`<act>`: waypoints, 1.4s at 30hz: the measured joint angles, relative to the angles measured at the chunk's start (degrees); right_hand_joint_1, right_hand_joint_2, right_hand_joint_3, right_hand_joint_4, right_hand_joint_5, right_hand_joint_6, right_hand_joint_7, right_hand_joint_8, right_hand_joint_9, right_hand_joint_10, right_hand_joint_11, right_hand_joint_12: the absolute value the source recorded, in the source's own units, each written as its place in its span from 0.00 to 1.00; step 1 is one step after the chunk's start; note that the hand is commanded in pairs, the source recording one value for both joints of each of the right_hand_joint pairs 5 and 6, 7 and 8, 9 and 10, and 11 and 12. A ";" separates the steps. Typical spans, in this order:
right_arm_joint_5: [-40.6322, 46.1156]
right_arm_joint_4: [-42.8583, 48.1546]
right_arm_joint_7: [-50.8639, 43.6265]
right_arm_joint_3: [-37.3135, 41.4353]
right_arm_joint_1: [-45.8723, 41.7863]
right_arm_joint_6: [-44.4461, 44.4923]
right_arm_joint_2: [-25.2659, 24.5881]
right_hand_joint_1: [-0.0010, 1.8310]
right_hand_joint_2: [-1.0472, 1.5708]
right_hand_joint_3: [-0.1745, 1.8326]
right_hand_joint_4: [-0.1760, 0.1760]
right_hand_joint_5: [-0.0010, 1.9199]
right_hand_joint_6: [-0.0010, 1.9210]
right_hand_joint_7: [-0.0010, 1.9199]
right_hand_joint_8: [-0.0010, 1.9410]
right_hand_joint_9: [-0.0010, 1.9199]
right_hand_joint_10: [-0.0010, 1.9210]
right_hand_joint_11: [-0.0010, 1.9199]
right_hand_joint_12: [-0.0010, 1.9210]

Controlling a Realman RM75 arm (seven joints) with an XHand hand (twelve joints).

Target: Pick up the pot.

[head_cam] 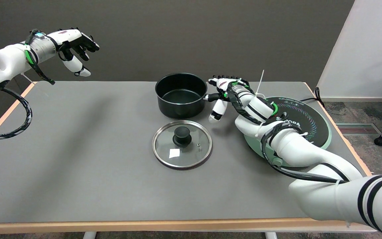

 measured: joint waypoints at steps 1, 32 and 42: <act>0.05 -0.02 0.00 0.00 0.04 0.00 0.01 0.64 0.16 0.95 1.00 0.25 0.25 0.25 0.25 0.25 0.25 0.25 0.25; 1.40 0.19 -0.16 -0.27 0.43 0.25 0.21 0.60 0.25 0.67 1.00 0.47 0.47 0.47 0.46 0.47 0.47 0.47 0.47; 4.63 -0.22 -2.65 -0.55 0.05 0.37 0.40 0.61 0.26 0.60 0.69 0.51 0.51 0.51 0.50 0.51 0.51 0.51 0.51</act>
